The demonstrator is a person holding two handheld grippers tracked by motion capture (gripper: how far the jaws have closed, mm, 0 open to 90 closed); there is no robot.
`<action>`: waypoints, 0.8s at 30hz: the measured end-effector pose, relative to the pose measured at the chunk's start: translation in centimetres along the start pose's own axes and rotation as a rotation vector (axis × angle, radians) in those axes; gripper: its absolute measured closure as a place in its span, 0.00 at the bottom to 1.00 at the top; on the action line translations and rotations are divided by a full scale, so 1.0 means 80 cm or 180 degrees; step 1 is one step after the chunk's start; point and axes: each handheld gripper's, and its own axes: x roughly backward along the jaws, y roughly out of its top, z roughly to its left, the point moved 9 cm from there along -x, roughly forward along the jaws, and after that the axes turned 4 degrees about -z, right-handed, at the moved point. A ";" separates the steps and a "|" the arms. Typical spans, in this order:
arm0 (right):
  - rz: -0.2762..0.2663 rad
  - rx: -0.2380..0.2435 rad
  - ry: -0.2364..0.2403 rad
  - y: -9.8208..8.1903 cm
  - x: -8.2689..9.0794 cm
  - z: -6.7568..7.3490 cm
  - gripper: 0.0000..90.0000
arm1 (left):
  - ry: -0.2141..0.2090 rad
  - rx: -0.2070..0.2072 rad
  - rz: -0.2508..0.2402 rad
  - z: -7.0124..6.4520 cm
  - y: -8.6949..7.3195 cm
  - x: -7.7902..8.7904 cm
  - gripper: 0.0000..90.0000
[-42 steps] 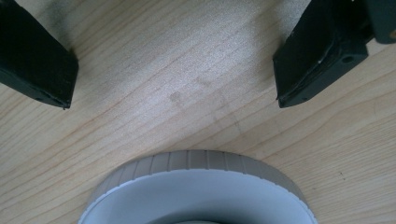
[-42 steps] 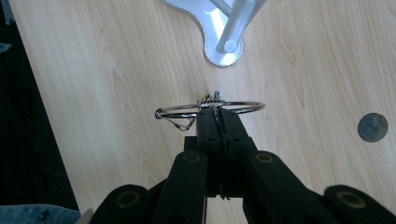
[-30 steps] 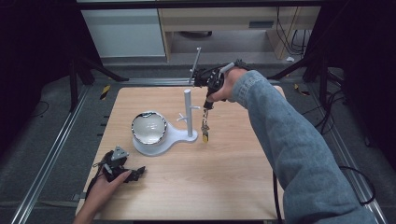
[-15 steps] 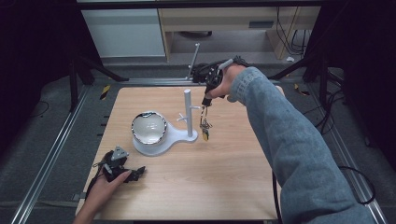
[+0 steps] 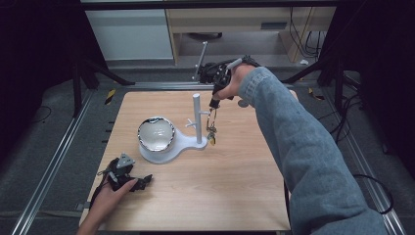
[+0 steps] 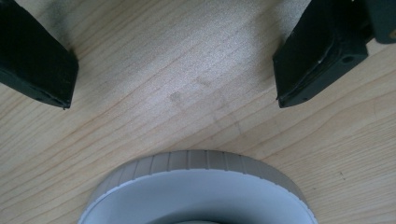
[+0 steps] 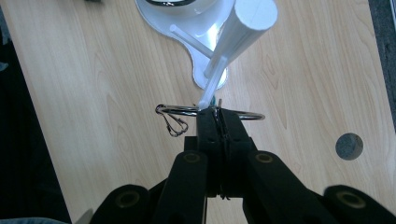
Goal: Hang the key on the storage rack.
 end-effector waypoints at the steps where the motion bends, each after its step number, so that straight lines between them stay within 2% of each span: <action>1: 0.0003 0.0002 -0.0018 0.001 -0.001 -0.001 0.98 | 0.0000 0.0001 -0.0001 0.000 0.000 0.000 0.00; 24: -0.0020 -0.0024 0.0030 0.012 -0.025 -0.008 0.98 | -0.0002 0.0000 -0.0001 0.000 0.000 0.000 0.00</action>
